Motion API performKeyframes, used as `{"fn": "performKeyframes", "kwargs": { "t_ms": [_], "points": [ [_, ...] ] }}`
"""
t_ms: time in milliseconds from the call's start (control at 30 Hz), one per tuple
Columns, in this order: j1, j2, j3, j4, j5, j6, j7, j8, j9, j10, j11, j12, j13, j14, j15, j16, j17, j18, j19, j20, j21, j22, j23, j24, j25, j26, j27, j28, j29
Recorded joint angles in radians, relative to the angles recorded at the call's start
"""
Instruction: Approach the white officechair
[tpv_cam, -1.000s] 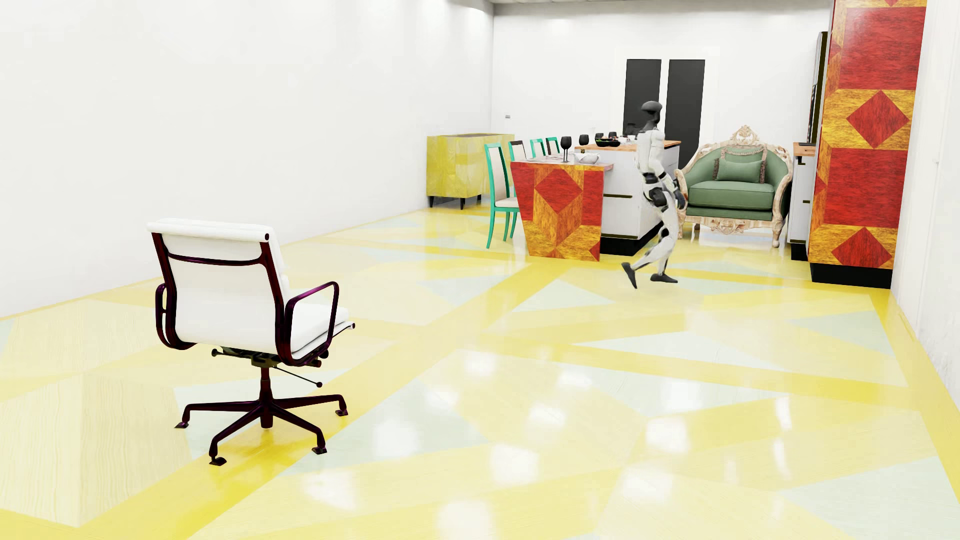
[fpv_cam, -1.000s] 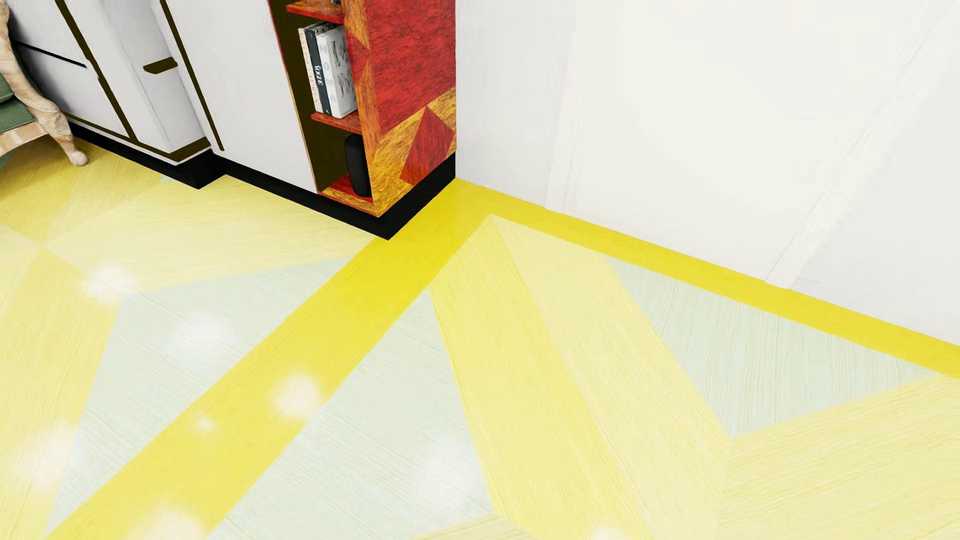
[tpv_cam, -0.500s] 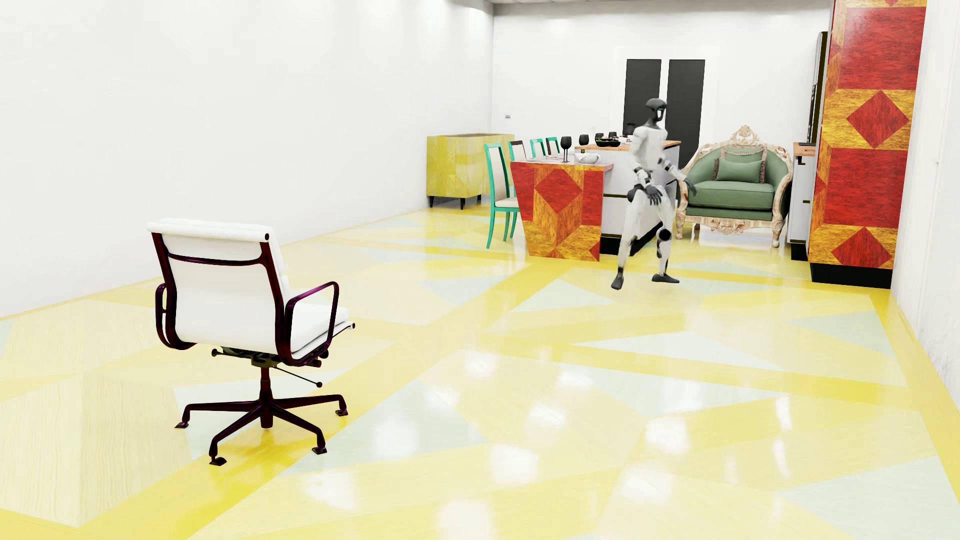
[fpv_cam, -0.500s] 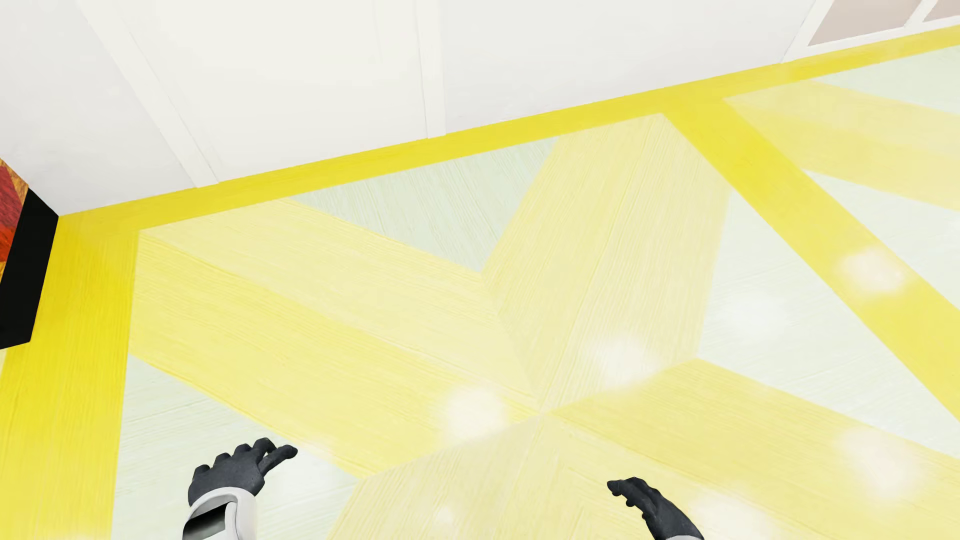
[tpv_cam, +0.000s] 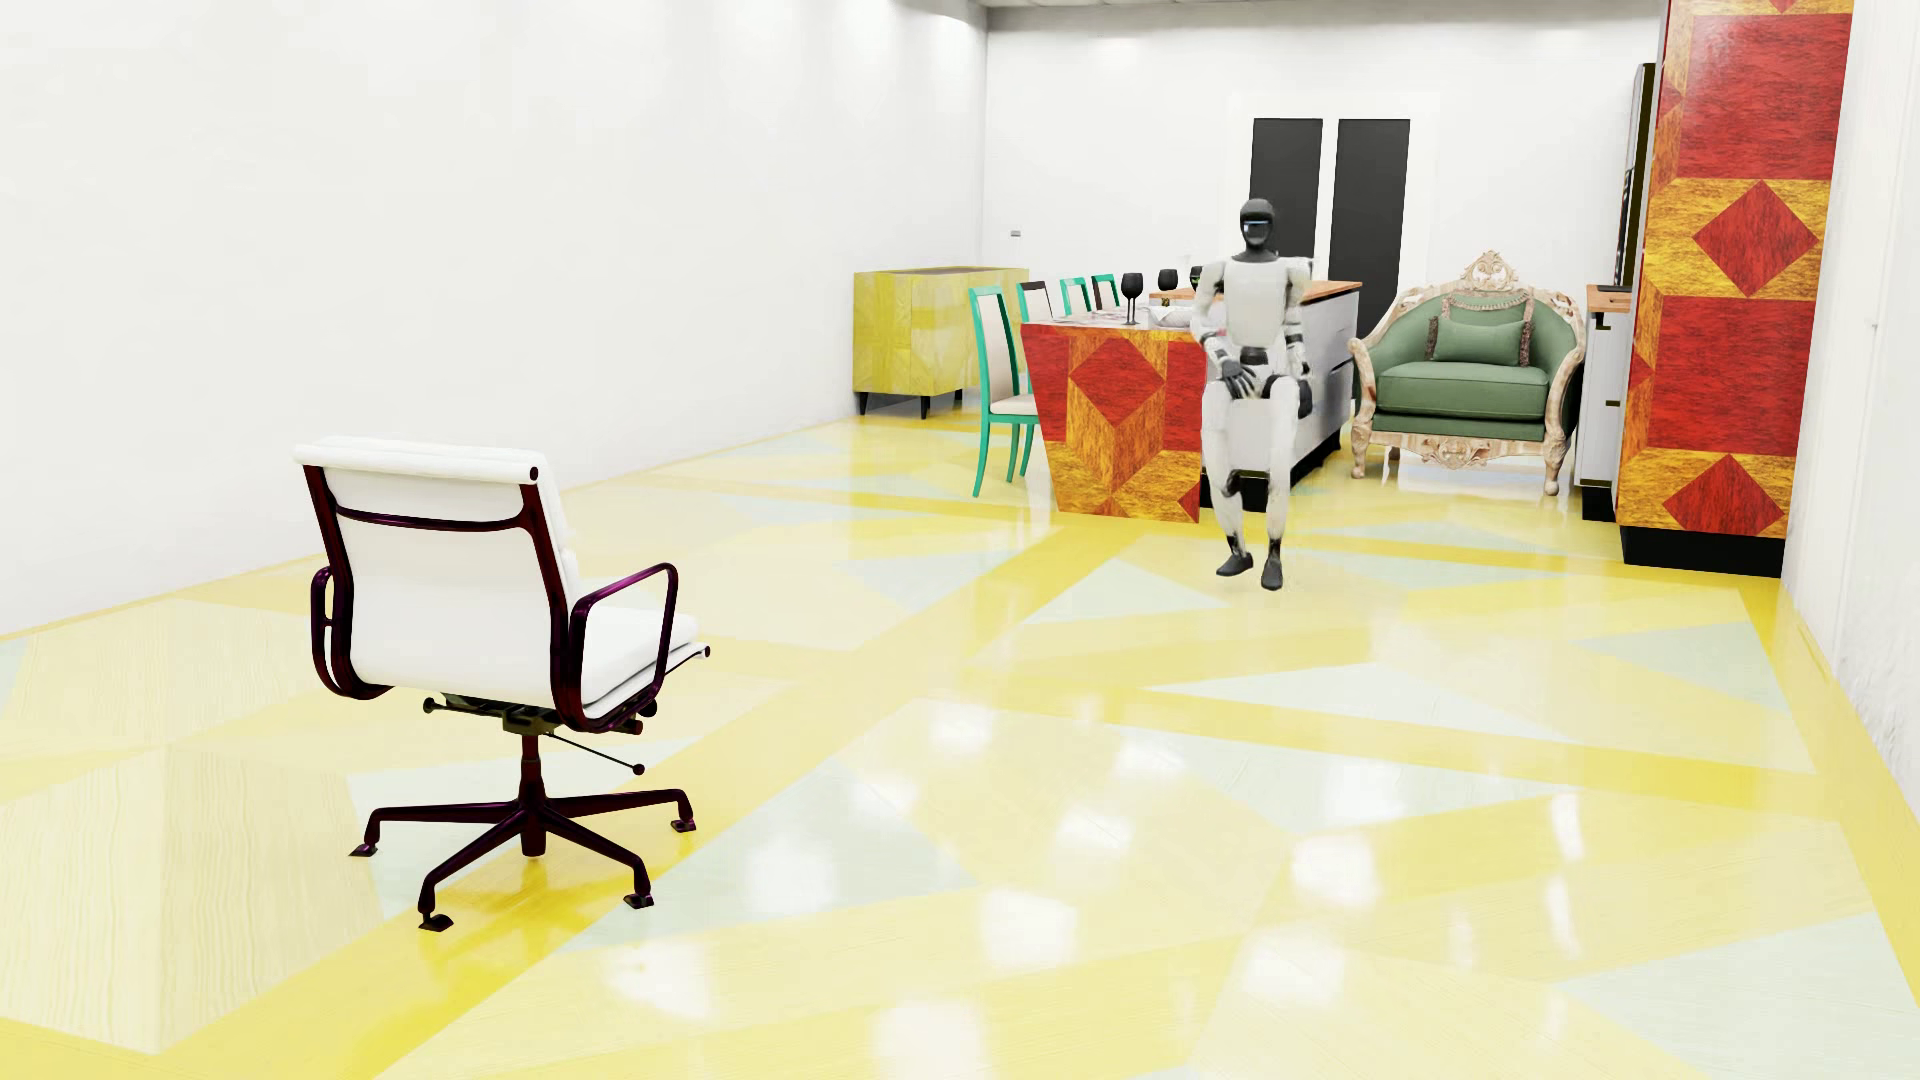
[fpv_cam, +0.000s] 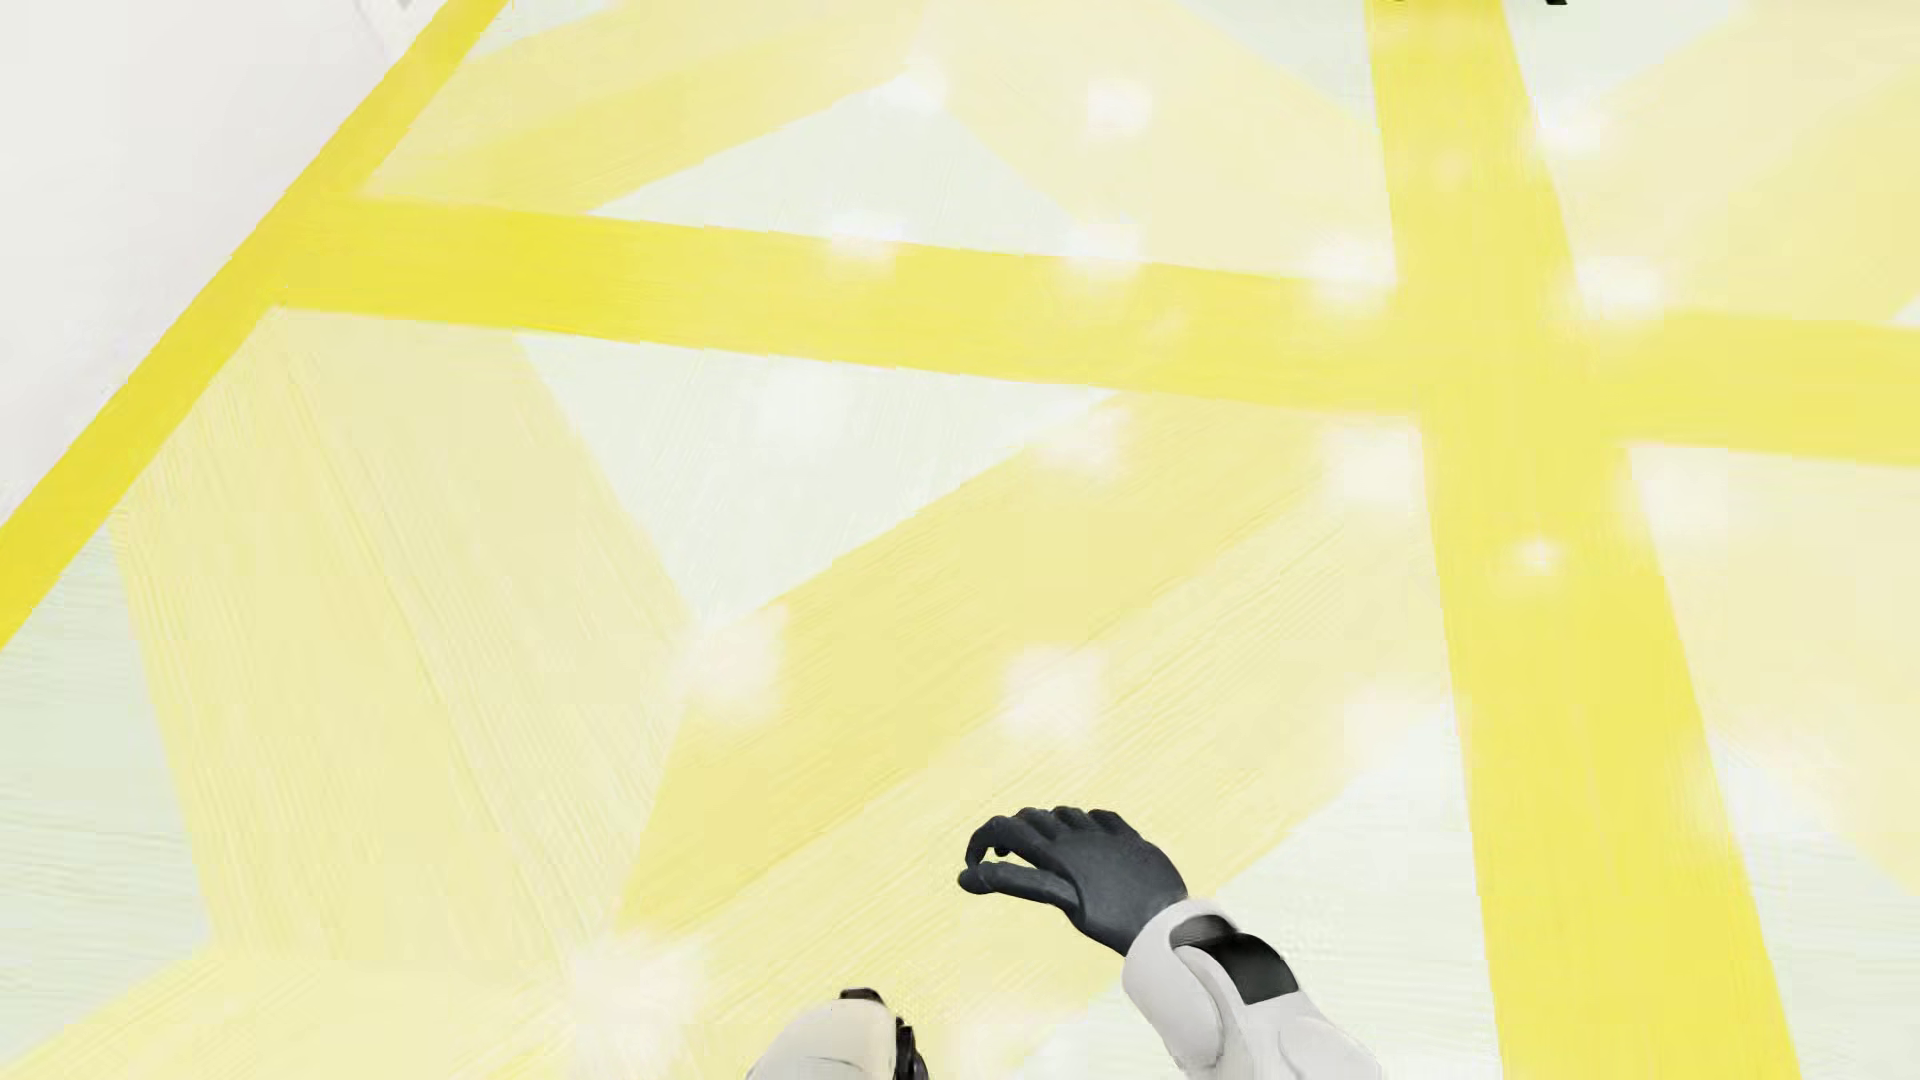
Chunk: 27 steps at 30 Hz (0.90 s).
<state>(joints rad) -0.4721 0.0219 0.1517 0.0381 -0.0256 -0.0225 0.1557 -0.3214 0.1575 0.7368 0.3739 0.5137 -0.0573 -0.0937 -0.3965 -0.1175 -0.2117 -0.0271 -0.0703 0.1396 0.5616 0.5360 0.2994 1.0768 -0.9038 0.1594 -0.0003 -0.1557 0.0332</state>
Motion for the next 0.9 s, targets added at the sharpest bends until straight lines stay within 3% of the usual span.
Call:
{"fn": "performKeyframes", "kwargs": {
  "t_ms": [67,100,133,167,200,267,333,400,433,500,567,633,700,767,833,900],
  "points": [
    [-0.059,0.058,0.008,-0.003,0.048,0.008,0.095,0.127,0.006,-0.173,-0.046,0.001,-0.032,0.072,-0.006,0.035,0.001,0.009,-0.008,-0.055,0.024,0.051,-0.011,0.060,-0.056,-0.020,0.017,-0.060,-0.018],
    [-0.081,0.095,0.011,-0.041,0.062,0.007,0.048,0.184,0.010,-0.292,-0.071,-0.008,-0.022,0.137,-0.004,0.072,0.017,-0.011,-0.012,-0.091,0.009,0.077,-0.014,0.113,-0.072,-0.025,0.031,-0.096,-0.022],
    [-0.090,0.135,0.012,-0.091,0.069,0.003,-0.064,0.237,0.014,-0.410,-0.093,-0.017,0.001,0.177,0.001,0.111,0.039,-0.034,-0.016,-0.116,-0.018,0.097,-0.018,0.165,-0.071,-0.028,0.042,-0.120,-0.024],
    [-0.083,0.175,0.011,-0.132,0.069,-0.003,-0.193,0.283,0.017,-0.499,-0.102,-0.024,0.031,0.176,0.007,0.147,0.058,-0.021,-0.020,-0.122,-0.046,0.116,-0.021,0.204,-0.061,-0.023,0.051,-0.134,-0.023],
    [-0.075,0.208,0.006,-0.141,0.066,-0.009,-0.247,0.321,0.021,-0.518,-0.089,-0.033,0.061,0.175,0.012,0.174,0.068,-0.017,-0.022,-0.107,-0.070,0.136,-0.019,0.225,-0.062,-0.006,0.058,-0.136,-0.021],
    [-0.069,0.256,-0.009,-0.100,0.055,-0.018,-0.174,0.370,0.026,-0.366,0.009,-0.073,0.125,0.241,0.067,0.217,0.064,0.026,-0.034,-0.046,-0.109,0.199,0.001,0.239,-0.097,0.052,0.082,-0.126,-0.001],
    [-0.046,0.219,-0.019,-0.079,0.031,-0.037,-0.122,0.373,0.034,-0.198,0.248,-0.139,0.192,0.147,0.221,0.264,0.067,0.050,-0.034,-0.009,-0.181,0.265,0.077,0.276,-0.113,0.081,0.136,-0.132,0.020],
    [0.040,0.044,-0.029,-0.062,-0.033,-0.059,-0.060,0.336,0.039,-0.164,0.626,-0.213,0.218,0.039,0.420,0.295,0.090,0.058,0.043,-0.011,-0.288,0.262,0.222,0.336,-0.082,0.057,0.225,-0.103,0.022],
    [0.099,-0.059,-0.038,-0.063,-0.077,-0.069,-0.032,0.313,0.039,-0.187,0.775,-0.261,0.222,0.006,0.433,0.299,0.093,0.062,0.035,0.002,-0.337,0.255,0.293,0.334,-0.067,0.037,0.266,-0.067,0.017],
    [0.225,-0.244,-0.063,-0.080,-0.133,-0.079,0.004,0.266,0.037,-0.263,0.937,-0.373,0.251,-0.037,0.343,0.298,0.072,0.069,0.001,0.023,-0.384,0.236,0.374,0.280,-0.063,-0.009,0.290,-0.011,0.023],
    [0.343,-0.383,-0.096,-0.110,-0.178,-0.080,0.012,0.198,0.027,-0.340,0.917,-0.485,0.302,-0.066,0.353,0.311,0.045,0.075,-0.006,-0.037,-0.417,0.183,0.387,0.261,-0.053,-0.057,0.252,0.013,0.044],
    [0.436,-0.482,-0.132,-0.141,-0.174,-0.076,0.002,0.138,0.016,-0.391,0.735,-0.587,0.354,-0.103,0.353,0.327,0.028,0.086,-0.004,-0.128,-0.473,0.093,0.365,0.256,-0.020,-0.095,0.215,0.047,0.049],
    [0.516,-0.527,-0.159,-0.168,-0.121,-0.070,-0.014,0.111,0.006,-0.438,0.388,-0.675,0.406,-0.142,0.372,0.329,0.040,0.091,0.017,-0.211,-0.537,-0.014,0.326,0.221,0.004,-0.090,0.200,0.080,0.023],
    [0.590,-0.509,-0.174,-0.189,-0.049,-0.063,-0.035,0.123,-0.003,-0.479,-0.039,-0.732,0.452,-0.183,0.385,0.318,0.077,0.091,0.043,-0.280,-0.594,-0.138,0.289,0.096,0.015,-0.070,0.189,0.056,0.007],
    [0.660,-0.494,-0.183,-0.201,-0.018,-0.053,-0.051,0.096,-0.007,-0.467,-0.212,-0.748,0.486,-0.217,0.379,0.329,0.106,0.088,0.047,-0.353,-0.620,-0.260,0.263,-0.031,-0.002,-0.084,0.171,0.037,0.007],
    [0.706,-0.498,-0.194,-0.182,0.018,-0.034,-0.058,0.141,-0.005,-0.362,-0.088,-0.711,0.487,-0.188,0.478,0.351,0.133,0.062,-0.058,-0.402,-0.624,-0.352,0.271,-0.076,-0.032,-0.084,0.167,0.036,0.008]
  ]
}}
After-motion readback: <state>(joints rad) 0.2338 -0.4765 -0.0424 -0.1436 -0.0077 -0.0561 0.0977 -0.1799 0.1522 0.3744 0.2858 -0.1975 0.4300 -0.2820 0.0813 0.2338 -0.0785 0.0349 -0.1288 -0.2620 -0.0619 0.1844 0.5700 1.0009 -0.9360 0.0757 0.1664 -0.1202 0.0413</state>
